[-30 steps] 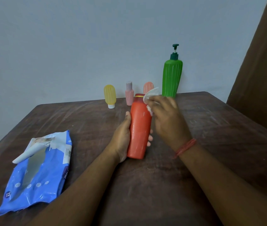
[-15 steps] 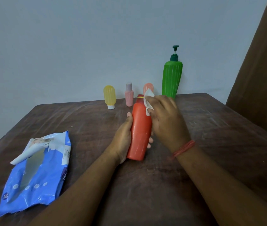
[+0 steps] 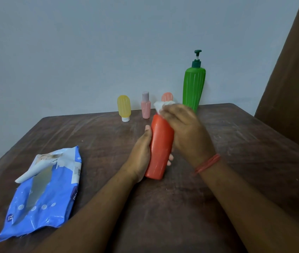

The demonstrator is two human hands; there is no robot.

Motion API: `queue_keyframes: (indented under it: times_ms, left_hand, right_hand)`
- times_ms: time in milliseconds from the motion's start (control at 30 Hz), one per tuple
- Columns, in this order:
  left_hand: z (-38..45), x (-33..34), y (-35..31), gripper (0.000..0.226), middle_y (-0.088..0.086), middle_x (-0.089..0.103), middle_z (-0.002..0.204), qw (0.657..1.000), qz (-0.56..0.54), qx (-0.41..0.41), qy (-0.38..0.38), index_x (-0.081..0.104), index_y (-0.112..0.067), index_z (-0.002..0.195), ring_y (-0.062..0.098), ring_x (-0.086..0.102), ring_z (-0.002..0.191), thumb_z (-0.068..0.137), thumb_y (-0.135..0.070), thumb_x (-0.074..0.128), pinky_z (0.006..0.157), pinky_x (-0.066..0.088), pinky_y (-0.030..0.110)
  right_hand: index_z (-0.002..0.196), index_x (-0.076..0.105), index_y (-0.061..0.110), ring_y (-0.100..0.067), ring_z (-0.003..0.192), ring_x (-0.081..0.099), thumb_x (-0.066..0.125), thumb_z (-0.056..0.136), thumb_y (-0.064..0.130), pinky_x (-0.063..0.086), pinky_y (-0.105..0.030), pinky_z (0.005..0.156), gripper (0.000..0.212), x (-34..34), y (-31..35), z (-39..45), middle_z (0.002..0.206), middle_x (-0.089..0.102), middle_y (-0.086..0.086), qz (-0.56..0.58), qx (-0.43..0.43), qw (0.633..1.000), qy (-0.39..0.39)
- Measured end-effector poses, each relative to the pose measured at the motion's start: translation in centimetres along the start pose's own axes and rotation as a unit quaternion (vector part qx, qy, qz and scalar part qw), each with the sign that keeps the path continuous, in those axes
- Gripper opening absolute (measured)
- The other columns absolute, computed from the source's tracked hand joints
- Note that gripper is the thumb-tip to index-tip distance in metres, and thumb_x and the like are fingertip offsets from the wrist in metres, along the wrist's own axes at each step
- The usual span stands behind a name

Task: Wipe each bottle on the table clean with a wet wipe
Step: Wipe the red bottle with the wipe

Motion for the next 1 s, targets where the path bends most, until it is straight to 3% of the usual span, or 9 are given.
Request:
queue_keyframes:
  times_ms: [67,167,300,433,633,733,800,900,1000]
  left_hand:
    - [-0.1,0.1,-0.2,0.078,0.025,0.069,0.09,1.0,0.007,0.007,0.0,0.062,0.0,0.118,0.03,0.069,0.071,0.099,-0.064,0.023,0.062,0.059,0.037]
    - [-0.3,0.2,-0.4,0.061,0.014,0.075,0.084,0.999,0.016,0.037,-0.021,0.064,-0.015,0.11,0.023,0.072,0.071,0.104,-0.055,0.019,0.06,0.06,0.034]
    - [0.0,0.4,-0.1,0.092,0.028,0.068,0.084,1.0,0.027,0.016,0.001,0.065,0.0,0.11,0.034,0.067,0.07,0.088,-0.075,0.016,0.066,0.058,0.04]
    - [-0.2,0.2,-0.4,0.079,0.018,0.073,0.082,0.999,0.023,0.028,-0.01,0.067,-0.009,0.108,0.025,0.071,0.072,0.097,-0.066,0.013,0.064,0.061,0.033]
    - [-0.1,0.0,0.0,0.097,0.024,0.068,0.09,0.999,-0.003,0.02,0.03,0.061,0.004,0.119,0.031,0.067,0.071,0.086,-0.075,0.017,0.067,0.058,0.039]
    - [-0.2,0.0,-0.1,0.092,0.023,0.067,0.091,0.999,-0.023,0.01,0.04,0.062,0.003,0.119,0.029,0.066,0.07,0.093,-0.07,0.013,0.064,0.057,0.037]
    - [-0.1,0.3,-0.1,0.088,0.023,0.067,0.091,0.998,-0.032,0.0,0.048,0.062,0.001,0.119,0.029,0.066,0.069,0.093,-0.07,0.016,0.062,0.057,0.037]
    - [-0.4,0.7,-0.1,0.087,0.023,0.067,0.09,0.997,-0.037,-0.008,0.061,0.063,0.0,0.118,0.029,0.066,0.069,0.091,-0.071,0.021,0.061,0.058,0.037]
    - [-0.4,0.2,-0.2,0.083,0.024,0.066,0.09,0.997,-0.062,-0.002,0.046,0.064,-0.002,0.116,0.03,0.065,0.069,0.097,-0.067,0.017,0.062,0.056,0.037]
  right_hand:
    - [0.125,0.066,-0.001,-0.029,0.125,0.054,0.059,0.092,-0.006,0.043,-0.041,0.111,0.035,0.1,0.3,-0.1,0.13,0.065,-0.014,0.007,0.009,1.0,0.004]
    - [0.117,0.071,0.001,-0.03,0.121,0.058,0.058,0.093,0.0,0.045,-0.042,0.108,0.027,0.4,1.6,-0.9,0.124,0.068,-0.013,0.018,-0.071,0.997,0.036]
    - [0.116,0.07,0.0,-0.03,0.118,0.056,0.052,0.092,0.001,0.046,-0.044,0.105,0.03,-0.2,0.2,0.2,0.122,0.068,-0.013,0.008,0.024,1.0,0.003]
    - [0.108,0.072,0.0,-0.029,0.112,0.058,0.054,0.093,0.001,0.048,-0.039,0.102,0.024,-0.2,1.2,-0.8,0.115,0.069,-0.013,0.03,-0.021,0.999,0.015]
    - [0.113,0.067,0.005,-0.01,0.11,0.055,0.055,0.092,-0.005,0.042,-0.014,0.098,0.026,-0.4,-0.2,-1.0,0.116,0.06,-0.003,0.137,0.176,0.974,-0.046]
    - [0.104,0.066,0.011,-0.008,0.098,0.062,0.062,0.092,0.002,0.053,-0.025,0.087,0.015,-0.1,-0.8,-1.7,0.105,0.062,0.003,0.218,0.25,0.942,-0.056]
    - [0.103,0.066,0.013,-0.012,0.095,0.068,0.062,0.094,0.006,0.056,-0.031,0.083,0.012,0.0,-1.9,-1.6,0.1,0.069,0.001,0.32,0.332,0.883,-0.083]
    - [0.106,0.064,0.01,-0.007,0.09,0.069,0.061,0.095,-0.002,0.053,-0.022,0.081,0.017,0.1,-2.1,-1.3,0.09,0.073,0.006,0.455,0.393,0.79,-0.125]
    - [0.104,0.064,0.013,-0.008,0.09,0.07,0.063,0.095,0.0,0.054,-0.026,0.083,0.017,0.9,-1.0,-2.2,0.088,0.074,0.008,0.484,0.403,0.773,-0.077]
Point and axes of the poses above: each hand's wrist, its own z-axis towards the middle knuckle, its own x-axis out of the palm, y = z × x, the point moved 4 cm from there along z, towards the middle knuckle
